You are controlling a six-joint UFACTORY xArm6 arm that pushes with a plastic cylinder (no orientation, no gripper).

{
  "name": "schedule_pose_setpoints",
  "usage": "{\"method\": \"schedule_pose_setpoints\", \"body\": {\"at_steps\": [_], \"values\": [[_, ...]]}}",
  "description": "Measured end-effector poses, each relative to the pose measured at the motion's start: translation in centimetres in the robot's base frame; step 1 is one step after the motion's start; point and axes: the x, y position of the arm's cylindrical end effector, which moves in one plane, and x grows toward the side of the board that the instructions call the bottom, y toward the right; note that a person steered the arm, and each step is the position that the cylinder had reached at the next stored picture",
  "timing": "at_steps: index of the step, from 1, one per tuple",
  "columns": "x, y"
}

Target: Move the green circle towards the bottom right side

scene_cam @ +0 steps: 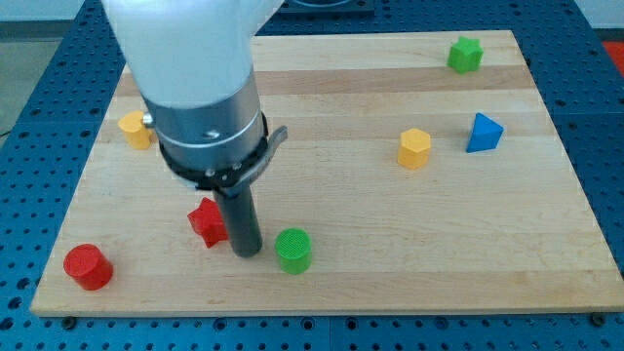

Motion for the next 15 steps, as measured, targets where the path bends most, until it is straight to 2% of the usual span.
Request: {"method": "schedule_pose_setpoints", "body": {"at_steps": [1, 2, 3, 5, 9, 10, 11, 12, 13, 14, 15], "values": [[2.6, 0.0], [2.6, 0.0], [-0.9, 0.0], [-1.0, 0.4], [-1.0, 14.4], [-1.4, 12.9], [-1.4, 6.6], [-1.3, 5.0], [4.8, 5.0], [4.8, 5.1], [4.9, 7.7]]}}
